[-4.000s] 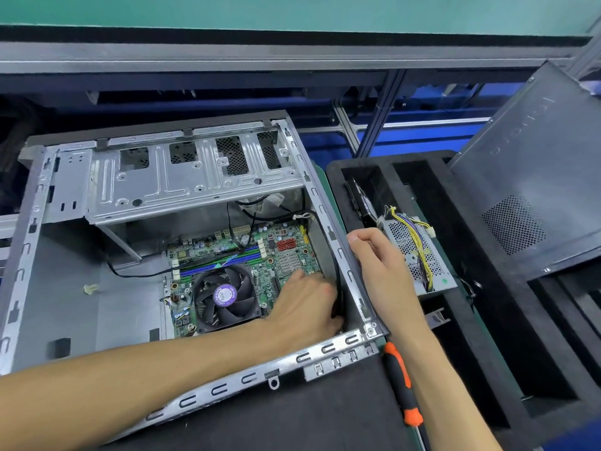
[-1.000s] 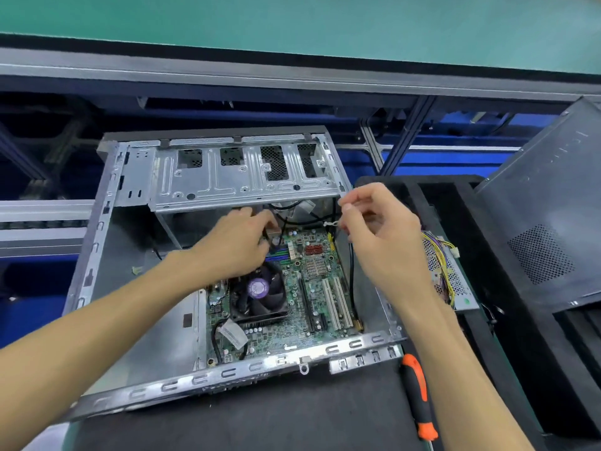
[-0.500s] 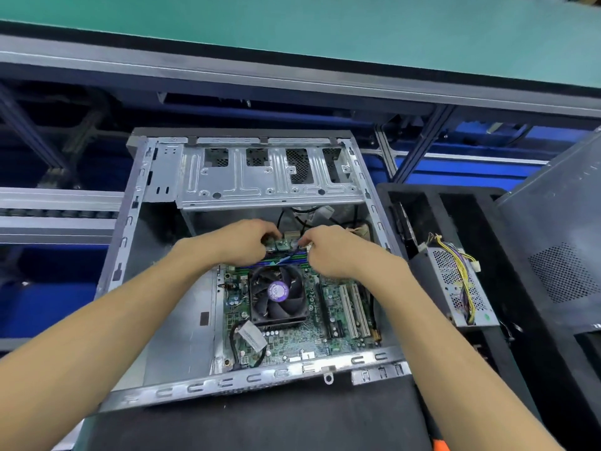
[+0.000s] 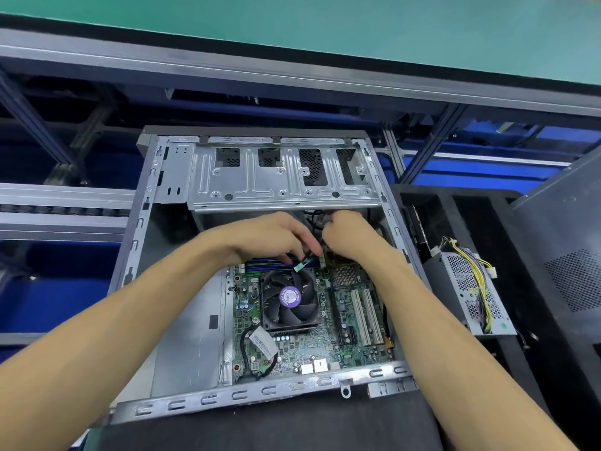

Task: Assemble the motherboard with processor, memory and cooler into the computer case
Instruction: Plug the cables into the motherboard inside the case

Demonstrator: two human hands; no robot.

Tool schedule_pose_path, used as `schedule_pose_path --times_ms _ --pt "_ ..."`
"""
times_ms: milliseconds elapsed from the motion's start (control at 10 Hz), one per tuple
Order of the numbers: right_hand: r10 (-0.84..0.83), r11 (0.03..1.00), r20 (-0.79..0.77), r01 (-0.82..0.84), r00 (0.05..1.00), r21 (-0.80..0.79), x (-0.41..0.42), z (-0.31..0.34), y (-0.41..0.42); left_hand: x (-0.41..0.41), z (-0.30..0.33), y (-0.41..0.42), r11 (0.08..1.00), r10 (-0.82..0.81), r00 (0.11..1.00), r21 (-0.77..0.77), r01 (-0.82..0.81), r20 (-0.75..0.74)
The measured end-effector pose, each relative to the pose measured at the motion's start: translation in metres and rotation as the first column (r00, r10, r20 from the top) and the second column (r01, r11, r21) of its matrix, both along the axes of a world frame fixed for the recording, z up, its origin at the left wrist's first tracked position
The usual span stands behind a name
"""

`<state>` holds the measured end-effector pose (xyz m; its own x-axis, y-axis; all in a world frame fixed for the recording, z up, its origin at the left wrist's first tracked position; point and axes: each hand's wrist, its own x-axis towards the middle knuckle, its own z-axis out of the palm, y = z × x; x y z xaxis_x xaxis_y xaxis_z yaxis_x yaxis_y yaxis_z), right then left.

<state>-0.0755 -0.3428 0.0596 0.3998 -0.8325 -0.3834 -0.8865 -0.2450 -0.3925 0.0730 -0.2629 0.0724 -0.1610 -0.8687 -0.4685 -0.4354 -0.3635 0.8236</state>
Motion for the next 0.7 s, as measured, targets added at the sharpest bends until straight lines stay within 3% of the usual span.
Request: schedule_pose_path --times_ms 100,200,300,400,600,700 --pt "-0.011 1.000 -0.056 0.010 0.998 -0.005 0.001 -0.001 0.000 0.001 -0.007 -0.005 0.996 0.085 0.990 0.006 -0.086 0.114" --pt "0.061 0.995 -0.220 -0.042 0.974 0.088 -0.001 -0.002 0.001 0.006 -0.015 -0.005 0.999 0.022 0.874 0.018 -0.035 0.485" --pt "0.141 0.988 -0.289 -0.116 0.947 0.102 -0.001 -0.004 0.001 0.014 -0.014 -0.002 0.996 -0.065 0.716 0.088 0.005 0.695" --pt "0.143 0.989 -0.263 -0.129 0.954 0.069 -0.002 -0.002 0.000 0.024 -0.010 -0.006 0.988 -0.058 0.755 0.144 -0.048 0.653" --pt "0.143 0.989 -0.108 -0.139 0.984 0.041 -0.004 -0.001 0.000 0.018 -0.018 -0.013 0.982 0.152 0.878 0.032 -0.186 0.454" --pt "0.191 0.981 0.021 -0.191 0.981 0.038 -0.006 0.005 0.002 0.019 -0.015 -0.006 0.985 0.109 0.849 0.057 -0.161 0.517"
